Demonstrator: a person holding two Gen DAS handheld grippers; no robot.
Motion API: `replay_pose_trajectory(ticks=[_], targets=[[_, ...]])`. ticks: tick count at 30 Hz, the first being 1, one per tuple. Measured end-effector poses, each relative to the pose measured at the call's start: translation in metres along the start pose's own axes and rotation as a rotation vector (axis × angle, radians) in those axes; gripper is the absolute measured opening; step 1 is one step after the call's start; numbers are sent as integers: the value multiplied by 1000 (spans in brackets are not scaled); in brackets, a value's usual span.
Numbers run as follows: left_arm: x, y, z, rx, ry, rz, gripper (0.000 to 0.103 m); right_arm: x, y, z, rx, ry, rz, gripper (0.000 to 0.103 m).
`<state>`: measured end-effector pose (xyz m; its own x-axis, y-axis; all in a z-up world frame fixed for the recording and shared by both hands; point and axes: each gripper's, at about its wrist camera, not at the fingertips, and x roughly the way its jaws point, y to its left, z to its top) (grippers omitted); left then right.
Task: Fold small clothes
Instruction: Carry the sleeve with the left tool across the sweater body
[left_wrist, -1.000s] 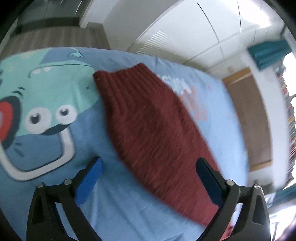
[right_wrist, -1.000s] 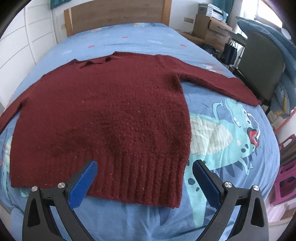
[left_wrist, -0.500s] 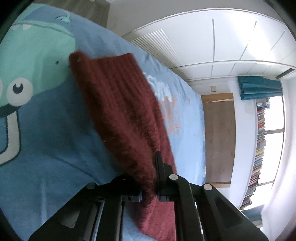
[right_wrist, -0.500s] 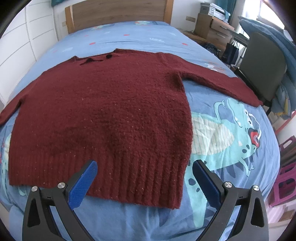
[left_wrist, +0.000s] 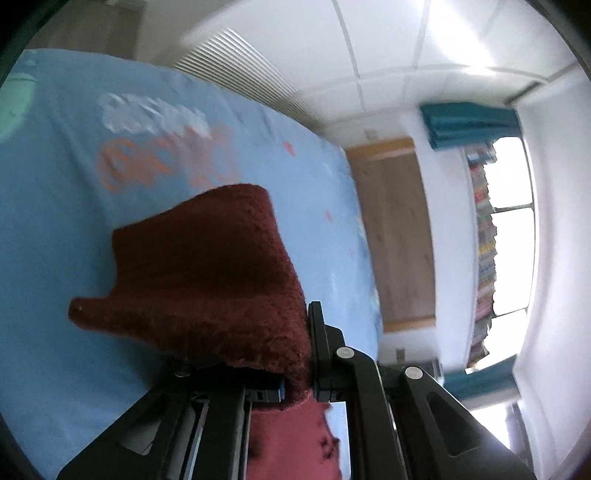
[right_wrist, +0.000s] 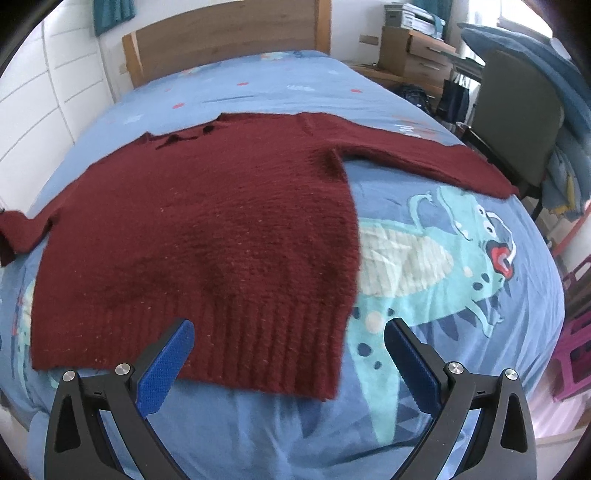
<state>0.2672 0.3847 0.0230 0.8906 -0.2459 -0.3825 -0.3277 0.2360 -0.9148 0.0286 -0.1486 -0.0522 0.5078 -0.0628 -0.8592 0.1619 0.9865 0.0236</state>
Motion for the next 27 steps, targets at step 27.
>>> replay_pose_trajectory(ticks=[27], targets=[[190, -121, -281, 366, 565, 48, 6, -7, -134, -37, 238, -16, -54, 103]])
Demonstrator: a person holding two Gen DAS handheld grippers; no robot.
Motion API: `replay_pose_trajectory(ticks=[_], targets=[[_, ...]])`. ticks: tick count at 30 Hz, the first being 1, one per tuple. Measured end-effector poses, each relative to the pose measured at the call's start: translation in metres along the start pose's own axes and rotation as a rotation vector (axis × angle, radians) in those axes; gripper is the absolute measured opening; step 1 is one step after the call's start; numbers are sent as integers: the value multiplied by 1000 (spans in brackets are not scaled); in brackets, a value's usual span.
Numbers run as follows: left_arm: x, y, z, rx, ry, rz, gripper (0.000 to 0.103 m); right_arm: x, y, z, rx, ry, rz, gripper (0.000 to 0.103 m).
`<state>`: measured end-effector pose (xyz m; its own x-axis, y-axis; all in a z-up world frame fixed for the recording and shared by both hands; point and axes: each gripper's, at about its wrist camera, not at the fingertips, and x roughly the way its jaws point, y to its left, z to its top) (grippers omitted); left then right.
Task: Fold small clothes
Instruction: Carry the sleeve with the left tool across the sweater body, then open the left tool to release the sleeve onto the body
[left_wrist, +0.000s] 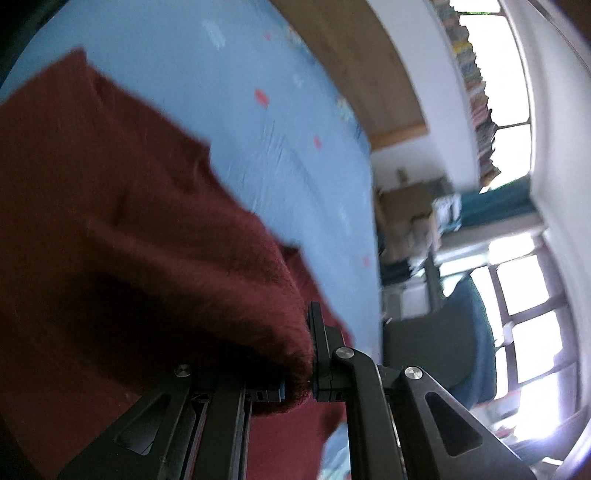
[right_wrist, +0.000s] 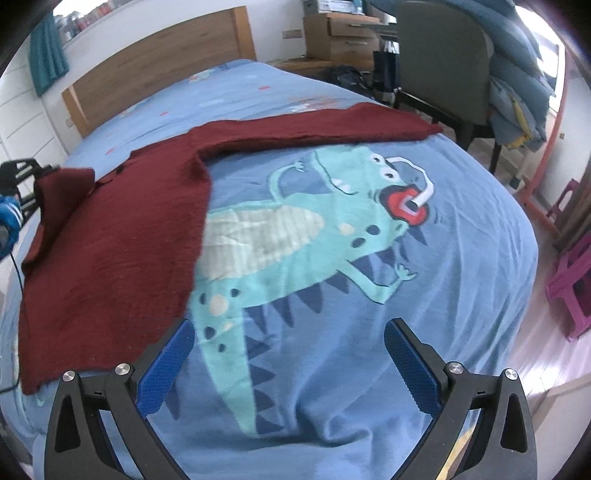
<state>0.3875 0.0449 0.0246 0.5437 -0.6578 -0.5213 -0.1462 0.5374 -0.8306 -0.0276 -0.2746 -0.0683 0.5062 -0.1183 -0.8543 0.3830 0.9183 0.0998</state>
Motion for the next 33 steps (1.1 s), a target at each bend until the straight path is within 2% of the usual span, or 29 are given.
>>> replay_pose_trajectory(ticks=[4, 6, 7, 9, 12, 14, 16, 17, 18, 22, 26, 28, 30, 33], targets=[[17, 9, -18, 31, 71, 121, 7, 4, -6, -1, 13, 8, -1, 103], [19, 16, -26, 22, 91, 146, 13, 5, -8, -1, 14, 9, 1, 103], [17, 18, -26, 12, 91, 146, 16, 6, -8, -1, 14, 10, 3, 103], [11, 27, -27, -25, 70, 136, 30, 8, -8, -1, 15, 13, 4, 103], [-1, 40, -21, -103, 19, 122, 39, 10, -10, -1, 18, 16, 5, 103], [-8, 51, -18, -141, -9, 128, 39, 11, -11, 0, 17, 15, 5, 103], [-9, 57, -16, -146, -23, 126, 35, 12, -11, 1, 18, 14, 5, 103], [-10, 56, -14, -139, -19, 115, 19, 12, -12, 1, 18, 13, 5, 103], [-9, 55, -16, -122, -9, 114, 10, 13, -13, 2, 19, 12, 4, 103], [8, 36, -31, -21, 43, 106, 10, 16, -17, 3, 26, 16, 2, 103], [34, 5, -48, 93, 131, 105, 10, 18, -19, 4, 30, 16, 2, 103], [44, -4, -60, 136, 163, 114, 20, 19, -20, 4, 31, 15, 2, 103], [50, -9, -71, 168, 197, 120, 40, 20, -21, 4, 34, 17, 3, 103], [55, -14, -85, 205, 245, 114, 47, 22, -22, 4, 39, 22, 6, 103]])
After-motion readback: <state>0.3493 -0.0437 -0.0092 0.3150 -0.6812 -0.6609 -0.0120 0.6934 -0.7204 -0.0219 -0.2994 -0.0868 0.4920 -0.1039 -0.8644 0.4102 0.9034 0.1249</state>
